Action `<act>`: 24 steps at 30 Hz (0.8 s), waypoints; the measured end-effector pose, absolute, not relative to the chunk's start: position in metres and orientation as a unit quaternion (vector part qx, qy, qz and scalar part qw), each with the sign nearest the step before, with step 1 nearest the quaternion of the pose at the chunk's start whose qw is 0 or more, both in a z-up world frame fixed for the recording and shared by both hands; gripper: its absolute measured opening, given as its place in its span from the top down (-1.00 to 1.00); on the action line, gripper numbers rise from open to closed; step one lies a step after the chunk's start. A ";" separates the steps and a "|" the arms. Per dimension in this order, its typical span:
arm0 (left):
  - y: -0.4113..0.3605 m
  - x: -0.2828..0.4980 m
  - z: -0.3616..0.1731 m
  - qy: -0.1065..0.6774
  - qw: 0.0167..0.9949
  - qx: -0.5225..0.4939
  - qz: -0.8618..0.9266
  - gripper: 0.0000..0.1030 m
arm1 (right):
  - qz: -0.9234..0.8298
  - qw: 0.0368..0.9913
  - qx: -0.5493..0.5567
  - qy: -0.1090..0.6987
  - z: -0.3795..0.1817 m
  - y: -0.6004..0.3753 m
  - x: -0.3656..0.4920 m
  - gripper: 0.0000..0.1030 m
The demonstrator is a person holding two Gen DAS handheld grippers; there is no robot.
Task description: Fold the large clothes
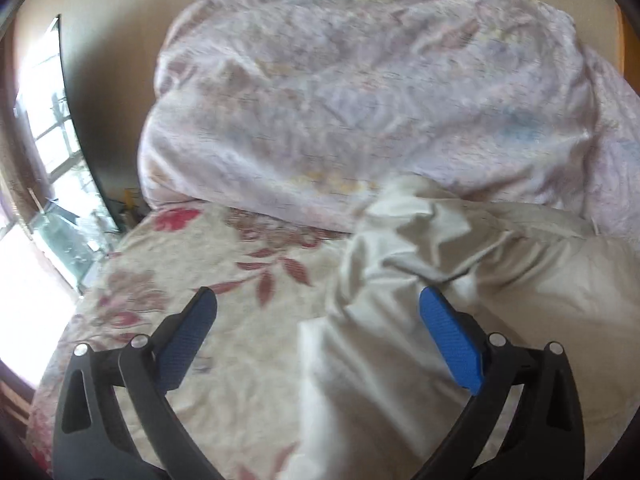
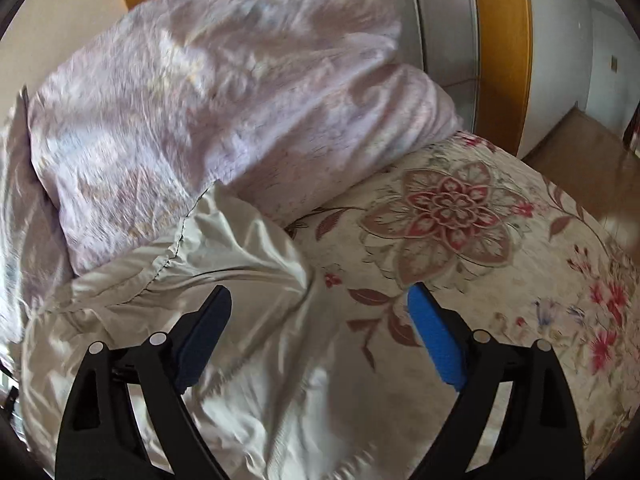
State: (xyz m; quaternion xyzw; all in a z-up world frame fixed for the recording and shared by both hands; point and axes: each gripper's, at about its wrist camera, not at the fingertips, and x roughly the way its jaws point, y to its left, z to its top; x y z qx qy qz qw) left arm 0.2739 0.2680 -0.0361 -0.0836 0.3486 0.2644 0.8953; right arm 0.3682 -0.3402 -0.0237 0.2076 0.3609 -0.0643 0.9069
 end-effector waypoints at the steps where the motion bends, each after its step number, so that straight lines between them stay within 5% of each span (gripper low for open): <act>1: 0.276 0.262 -0.033 0.347 0.897 -0.104 0.255 -0.96 | -0.056 0.902 0.233 0.358 -0.022 -0.353 0.351 -0.79; 9: 0.266 0.165 -0.055 0.359 0.871 -0.313 0.124 -0.95 | 0.046 0.816 0.412 0.403 -0.061 -0.373 0.282 -0.76; 18: 0.224 0.142 -0.087 0.362 0.826 -0.424 0.084 -0.92 | 0.067 0.785 0.428 0.443 -0.084 -0.328 0.287 -0.51; 24: 0.213 0.162 -0.097 0.352 0.808 -0.469 0.062 -0.69 | 0.084 0.770 0.455 0.439 -0.093 -0.313 0.296 -0.34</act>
